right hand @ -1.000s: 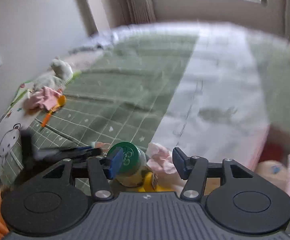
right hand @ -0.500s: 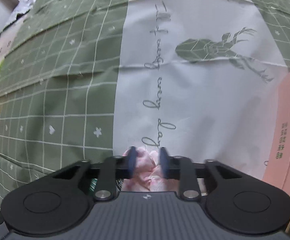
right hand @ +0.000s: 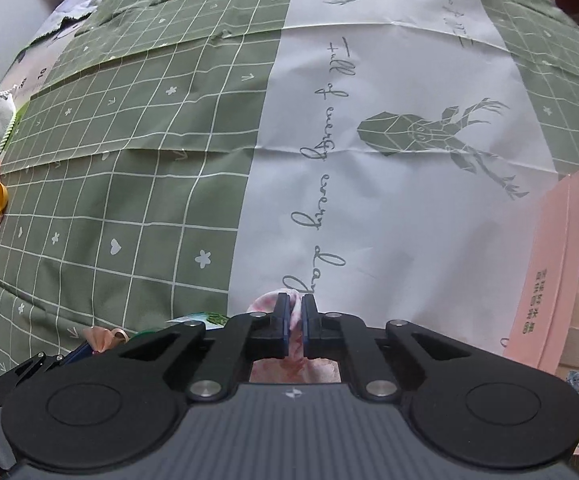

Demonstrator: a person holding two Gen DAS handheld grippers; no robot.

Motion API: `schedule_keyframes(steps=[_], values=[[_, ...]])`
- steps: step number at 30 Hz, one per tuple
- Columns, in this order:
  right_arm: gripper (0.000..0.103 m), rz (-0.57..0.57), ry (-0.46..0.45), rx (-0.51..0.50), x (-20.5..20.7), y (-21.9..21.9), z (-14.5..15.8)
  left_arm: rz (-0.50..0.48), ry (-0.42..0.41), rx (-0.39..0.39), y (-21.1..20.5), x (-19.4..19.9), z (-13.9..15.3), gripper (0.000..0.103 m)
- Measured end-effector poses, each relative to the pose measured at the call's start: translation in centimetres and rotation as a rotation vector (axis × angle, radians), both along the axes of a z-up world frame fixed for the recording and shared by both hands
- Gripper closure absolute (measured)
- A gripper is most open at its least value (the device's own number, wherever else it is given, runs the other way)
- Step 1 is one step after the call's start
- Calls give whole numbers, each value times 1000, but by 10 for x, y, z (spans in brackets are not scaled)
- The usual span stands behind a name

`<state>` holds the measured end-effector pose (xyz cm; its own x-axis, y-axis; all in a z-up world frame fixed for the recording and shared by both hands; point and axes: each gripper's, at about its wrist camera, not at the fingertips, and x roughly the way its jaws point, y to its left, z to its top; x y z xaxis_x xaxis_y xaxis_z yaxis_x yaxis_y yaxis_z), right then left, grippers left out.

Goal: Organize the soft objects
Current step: 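Carry the candy bag and pink pouch over the pink box with both grippers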

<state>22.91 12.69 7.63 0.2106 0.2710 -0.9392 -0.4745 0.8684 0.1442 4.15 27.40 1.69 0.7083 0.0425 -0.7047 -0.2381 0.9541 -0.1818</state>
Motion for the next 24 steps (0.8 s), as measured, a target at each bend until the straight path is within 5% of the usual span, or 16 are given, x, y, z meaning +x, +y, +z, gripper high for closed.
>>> schedule_keyframes(steps=[14,20,24], values=[[98,18,-51,83,-10,-20,23,8,-112,-36,4,-20,3,86],[98,72,-188,284,-31,-48,108,68,-264,21,26,-32,88,86],[98,96,-303,398,-46,-92,166,27,-376,65,2,-26,154,86]])
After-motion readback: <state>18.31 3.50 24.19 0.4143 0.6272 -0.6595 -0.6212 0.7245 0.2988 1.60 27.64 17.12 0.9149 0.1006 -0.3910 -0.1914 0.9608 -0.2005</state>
